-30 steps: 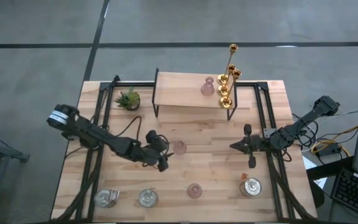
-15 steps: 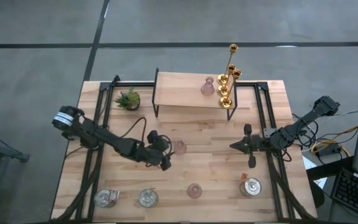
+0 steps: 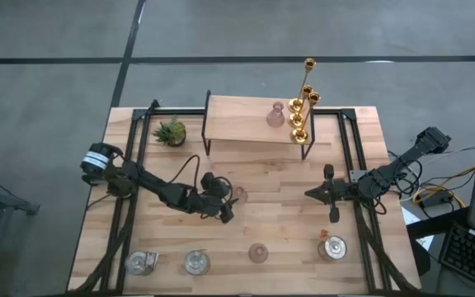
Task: Pick & Place candle stick holders
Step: Align the top red candle holder on the shelf with the red candle holder
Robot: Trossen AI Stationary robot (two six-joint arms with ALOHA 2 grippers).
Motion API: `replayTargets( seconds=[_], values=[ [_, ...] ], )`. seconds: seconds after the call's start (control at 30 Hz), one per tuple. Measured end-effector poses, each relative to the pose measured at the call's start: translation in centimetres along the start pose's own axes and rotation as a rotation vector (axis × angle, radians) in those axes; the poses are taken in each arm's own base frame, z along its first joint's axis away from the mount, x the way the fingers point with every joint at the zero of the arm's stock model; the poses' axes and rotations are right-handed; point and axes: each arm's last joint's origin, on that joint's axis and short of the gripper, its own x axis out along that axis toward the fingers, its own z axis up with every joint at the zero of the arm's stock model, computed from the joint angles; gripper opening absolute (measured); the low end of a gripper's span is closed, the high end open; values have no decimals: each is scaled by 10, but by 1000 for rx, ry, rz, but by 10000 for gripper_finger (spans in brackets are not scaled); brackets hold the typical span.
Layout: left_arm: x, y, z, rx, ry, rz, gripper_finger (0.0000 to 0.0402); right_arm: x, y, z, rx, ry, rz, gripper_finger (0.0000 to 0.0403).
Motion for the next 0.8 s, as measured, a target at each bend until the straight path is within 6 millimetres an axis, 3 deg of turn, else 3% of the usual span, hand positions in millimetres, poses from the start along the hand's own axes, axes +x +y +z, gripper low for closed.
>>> replayTargets(
  seconds=[0.8],
  values=[
    [9, 4, 7, -27, -82, 36, 252, 0, 0, -1, 4, 6, 0, 8]
  ],
)
